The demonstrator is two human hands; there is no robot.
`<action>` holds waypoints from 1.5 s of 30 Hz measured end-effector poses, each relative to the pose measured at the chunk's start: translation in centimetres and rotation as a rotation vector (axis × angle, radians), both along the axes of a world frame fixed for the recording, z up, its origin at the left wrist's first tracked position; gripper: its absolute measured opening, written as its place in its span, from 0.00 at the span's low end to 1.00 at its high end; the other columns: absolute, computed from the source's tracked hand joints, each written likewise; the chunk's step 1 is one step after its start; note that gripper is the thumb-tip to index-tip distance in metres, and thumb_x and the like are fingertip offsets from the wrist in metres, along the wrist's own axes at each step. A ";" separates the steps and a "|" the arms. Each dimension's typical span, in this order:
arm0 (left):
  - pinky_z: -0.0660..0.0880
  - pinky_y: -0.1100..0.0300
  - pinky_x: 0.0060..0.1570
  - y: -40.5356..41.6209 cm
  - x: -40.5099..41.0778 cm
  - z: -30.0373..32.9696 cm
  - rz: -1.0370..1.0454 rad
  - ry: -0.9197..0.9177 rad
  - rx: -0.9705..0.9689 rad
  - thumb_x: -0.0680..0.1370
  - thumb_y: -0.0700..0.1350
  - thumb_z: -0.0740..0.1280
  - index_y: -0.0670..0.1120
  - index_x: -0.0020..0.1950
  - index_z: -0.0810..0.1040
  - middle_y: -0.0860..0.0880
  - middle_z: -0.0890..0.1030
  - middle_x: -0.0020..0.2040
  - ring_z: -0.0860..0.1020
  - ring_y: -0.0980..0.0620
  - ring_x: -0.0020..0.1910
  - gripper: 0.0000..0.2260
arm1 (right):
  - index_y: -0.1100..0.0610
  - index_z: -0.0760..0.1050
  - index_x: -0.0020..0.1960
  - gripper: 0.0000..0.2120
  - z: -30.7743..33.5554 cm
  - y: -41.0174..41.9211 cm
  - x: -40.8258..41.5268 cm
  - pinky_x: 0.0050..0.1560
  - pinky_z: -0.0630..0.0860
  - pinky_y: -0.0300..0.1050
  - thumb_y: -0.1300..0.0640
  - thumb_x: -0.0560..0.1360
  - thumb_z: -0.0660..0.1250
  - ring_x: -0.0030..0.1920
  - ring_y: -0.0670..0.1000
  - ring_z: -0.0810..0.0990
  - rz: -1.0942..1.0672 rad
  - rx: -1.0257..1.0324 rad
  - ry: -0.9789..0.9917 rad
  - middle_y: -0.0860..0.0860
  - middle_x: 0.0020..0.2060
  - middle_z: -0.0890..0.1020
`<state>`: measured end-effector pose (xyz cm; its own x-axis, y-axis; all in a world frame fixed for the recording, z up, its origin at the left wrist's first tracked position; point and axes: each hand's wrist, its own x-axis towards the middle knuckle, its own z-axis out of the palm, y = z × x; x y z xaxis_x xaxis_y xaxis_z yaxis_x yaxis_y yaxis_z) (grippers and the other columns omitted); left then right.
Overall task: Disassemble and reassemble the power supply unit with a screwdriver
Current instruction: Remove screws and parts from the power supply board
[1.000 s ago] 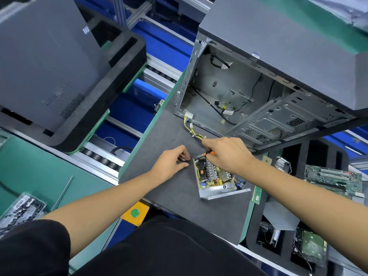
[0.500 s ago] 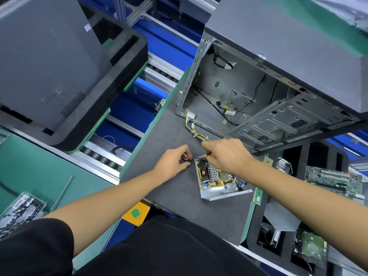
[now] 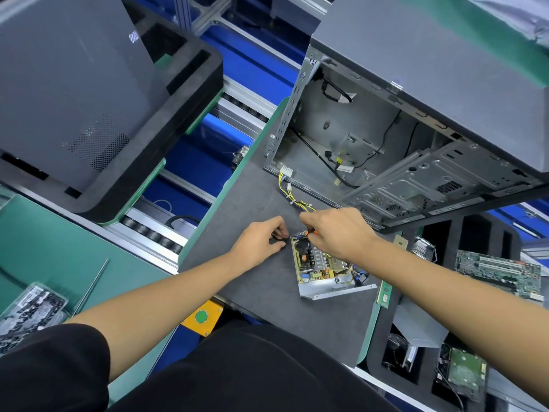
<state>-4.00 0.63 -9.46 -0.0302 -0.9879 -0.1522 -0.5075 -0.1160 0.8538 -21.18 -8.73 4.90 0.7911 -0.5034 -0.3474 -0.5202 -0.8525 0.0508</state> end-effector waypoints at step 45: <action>0.65 0.77 0.36 -2.8 -1.0 3.4 -0.032 -0.002 -0.187 0.71 0.46 0.79 0.50 0.40 0.79 0.65 0.74 0.32 0.75 0.71 0.35 0.09 | 0.54 0.71 0.56 0.17 0.7 -1.3 1.6 0.31 0.61 0.46 0.41 0.80 0.59 0.42 0.60 0.84 0.189 -0.181 0.086 0.55 0.42 0.83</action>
<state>-4.96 -2.12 -6.11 -0.0615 -0.9975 0.0339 -0.5101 0.0606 0.8580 -19.58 -10.00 5.61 0.8486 -0.4092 -0.3353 -0.3396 -0.9073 0.2479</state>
